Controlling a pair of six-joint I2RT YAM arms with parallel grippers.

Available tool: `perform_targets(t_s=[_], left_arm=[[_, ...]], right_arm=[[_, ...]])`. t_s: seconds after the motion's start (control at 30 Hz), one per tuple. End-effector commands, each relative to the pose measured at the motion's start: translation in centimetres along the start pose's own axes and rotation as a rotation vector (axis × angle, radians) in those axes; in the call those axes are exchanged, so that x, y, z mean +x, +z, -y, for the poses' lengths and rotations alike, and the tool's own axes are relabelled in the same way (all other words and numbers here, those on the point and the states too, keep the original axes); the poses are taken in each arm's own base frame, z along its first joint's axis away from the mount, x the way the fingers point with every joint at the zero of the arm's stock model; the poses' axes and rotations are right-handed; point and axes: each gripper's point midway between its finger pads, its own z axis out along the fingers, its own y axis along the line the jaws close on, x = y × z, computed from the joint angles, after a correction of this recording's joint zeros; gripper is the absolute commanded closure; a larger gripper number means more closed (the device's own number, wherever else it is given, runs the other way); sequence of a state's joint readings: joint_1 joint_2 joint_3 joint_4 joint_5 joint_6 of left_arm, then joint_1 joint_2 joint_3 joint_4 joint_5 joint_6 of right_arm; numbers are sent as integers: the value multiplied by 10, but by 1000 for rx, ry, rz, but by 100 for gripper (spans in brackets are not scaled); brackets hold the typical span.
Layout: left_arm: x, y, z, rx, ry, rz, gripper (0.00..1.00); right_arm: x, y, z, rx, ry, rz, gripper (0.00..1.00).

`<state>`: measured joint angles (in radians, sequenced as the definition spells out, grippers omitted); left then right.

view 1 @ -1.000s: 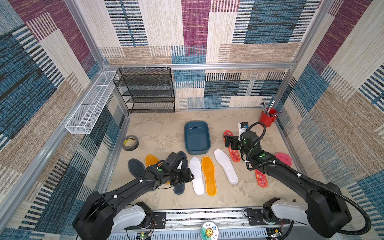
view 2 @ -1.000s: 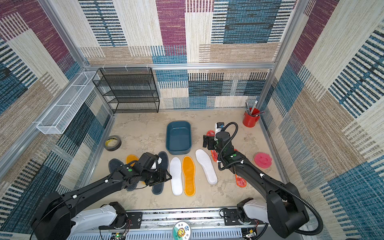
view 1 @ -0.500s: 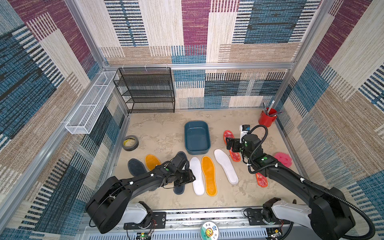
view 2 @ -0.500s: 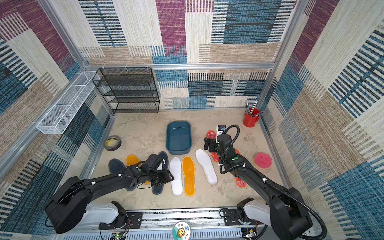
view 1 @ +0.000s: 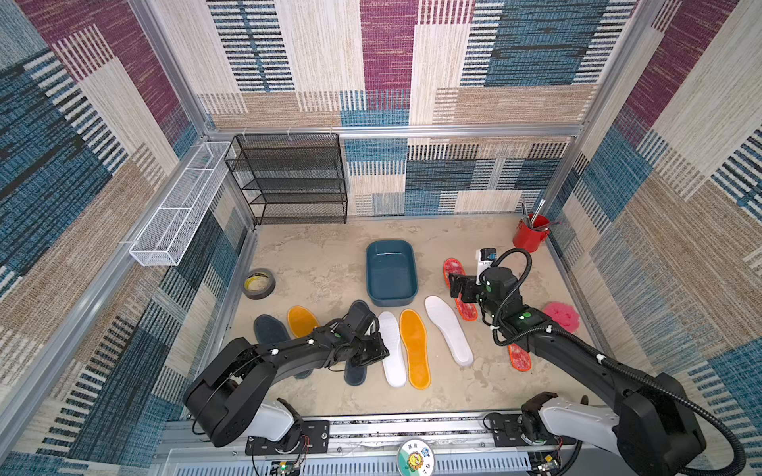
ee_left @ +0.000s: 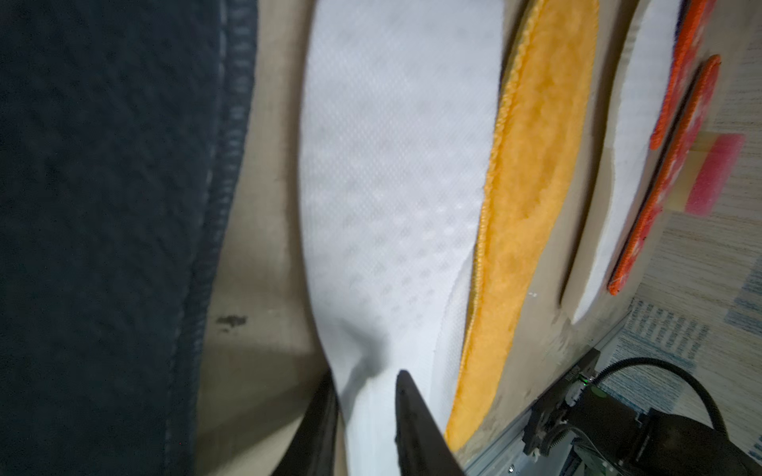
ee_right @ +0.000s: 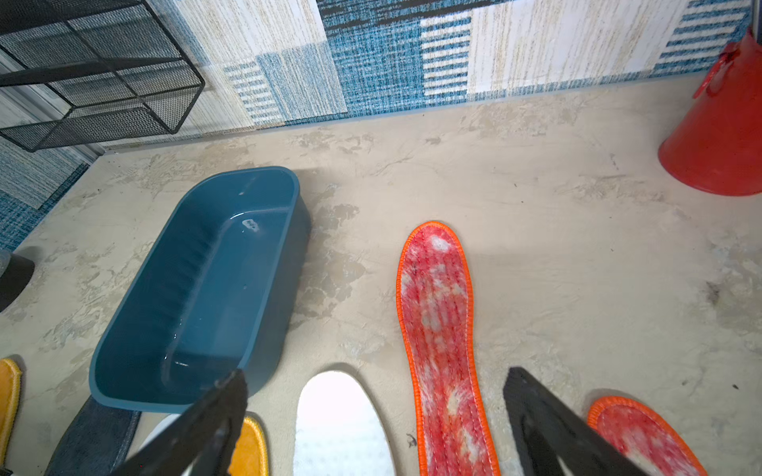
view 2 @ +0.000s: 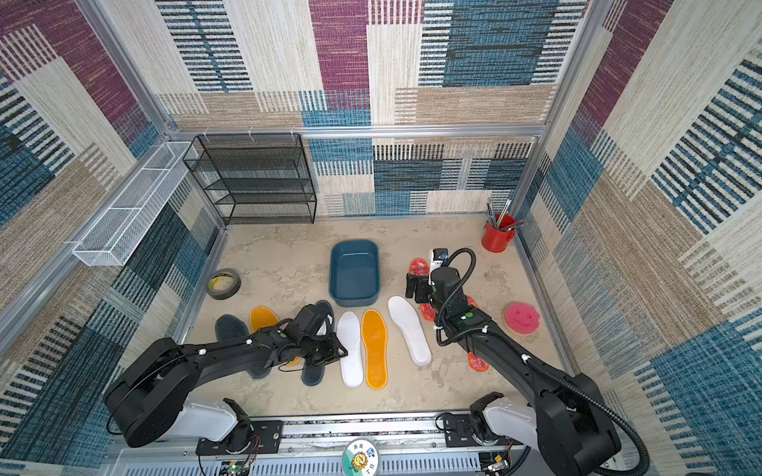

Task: Put the insoles into the storage box
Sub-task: Pick up the insole from the center of the board.

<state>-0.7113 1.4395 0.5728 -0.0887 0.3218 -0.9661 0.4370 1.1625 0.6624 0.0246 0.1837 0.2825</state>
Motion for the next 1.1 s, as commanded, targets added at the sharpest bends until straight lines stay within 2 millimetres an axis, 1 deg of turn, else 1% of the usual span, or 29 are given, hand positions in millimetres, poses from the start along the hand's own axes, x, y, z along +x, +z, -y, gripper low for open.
perform_targets(t_s=[0.0,0.13,0.23,0.33,0.43,0.5,0.6,0.67,0.77,0.83,0.9,1.07], left_arm=[[3,3,-8,-27,-19,-8,83],[2,5,-7,-18,-16,-12,99],[3,4,-5,-9,-8,-16,100],[2,-3,2,13,10,-12,100],[0,-19,8,3,50,5,100],[-3,-34,10,-24,85,28,100],[-9,-63,19,-52,144,74,100],[-13,-82,25,-59,180,111,100],[-18,-104,26,-75,214,151,100],[-26,-114,27,-75,226,180,100],[-32,-121,33,-62,252,200,100],[-37,-131,47,-27,297,227,100]], right_arm=[[-7,-1,-2,-6,5,29,2],[-8,0,-3,-13,3,31,2],[-6,1,-4,-19,3,26,2],[-3,1,-11,-58,-5,15,2],[-2,-1,-23,-132,-18,9,2],[-3,-4,-32,-185,-25,13,2],[-5,-11,-48,-278,-35,13,2],[-8,-18,-60,-349,-40,21,2],[-11,-35,-79,-478,-48,36,1],[-12,-47,-89,-558,-40,51,1],[-12,-58,-96,-620,-26,64,1],[-6,-79,-116,-782,-19,38,1]])
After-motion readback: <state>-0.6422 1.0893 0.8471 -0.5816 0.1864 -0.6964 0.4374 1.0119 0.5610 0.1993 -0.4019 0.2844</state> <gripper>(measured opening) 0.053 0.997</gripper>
